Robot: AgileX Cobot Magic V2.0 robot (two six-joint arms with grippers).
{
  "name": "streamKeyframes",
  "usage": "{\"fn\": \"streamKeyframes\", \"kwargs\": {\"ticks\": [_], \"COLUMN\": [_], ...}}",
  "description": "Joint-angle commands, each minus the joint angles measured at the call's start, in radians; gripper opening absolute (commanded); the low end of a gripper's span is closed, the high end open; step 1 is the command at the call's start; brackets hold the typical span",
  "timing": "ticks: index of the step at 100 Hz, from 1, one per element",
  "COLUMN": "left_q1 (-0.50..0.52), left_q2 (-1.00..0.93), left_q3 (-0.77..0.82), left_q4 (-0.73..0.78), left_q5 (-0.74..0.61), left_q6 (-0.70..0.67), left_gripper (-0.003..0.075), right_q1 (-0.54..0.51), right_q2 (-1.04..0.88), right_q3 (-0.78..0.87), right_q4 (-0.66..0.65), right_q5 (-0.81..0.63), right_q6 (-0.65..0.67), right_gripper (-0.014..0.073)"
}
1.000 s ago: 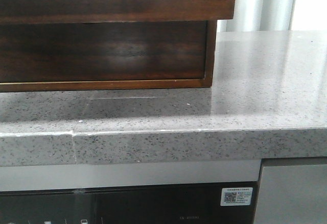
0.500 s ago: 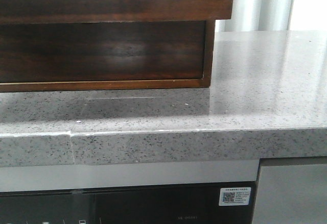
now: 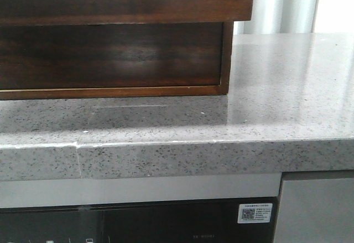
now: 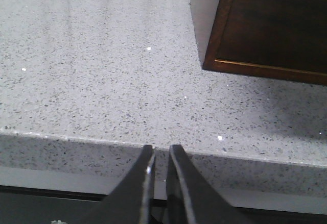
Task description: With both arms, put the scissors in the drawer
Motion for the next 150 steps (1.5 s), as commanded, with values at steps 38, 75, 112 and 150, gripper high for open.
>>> {"fn": "streamKeyframes", "kwargs": {"ticks": [38,75,112,150], "left_q1": [-0.002,-0.002,-0.002,-0.002], "left_q2": [-0.031,-0.031,-0.031,-0.031], "left_q3": [0.014,0.014,0.014,0.014], "left_q4": [-0.017,-0.017,-0.017,-0.017], "left_q5": [-0.036,-0.036,-0.036,-0.036], "left_q6": [-0.010,-0.010,-0.010,-0.010], "left_gripper": [0.0003,0.0003,0.0003,0.0003], "right_q1": [-0.004,-0.034,-0.335,-0.638], "right_q2": [0.025,0.025,0.025,-0.023], "right_q3": [-0.023,0.042,0.331,0.398], "right_q4": [0.012,-0.123,-0.511,-0.507], "right_q5": [-0.078,-0.219,-0.803,-0.578], "right_q6": [-0.002,0.110,0.656,0.735], "right_gripper": [-0.0106,-0.0106,-0.0106,-0.0106]}}
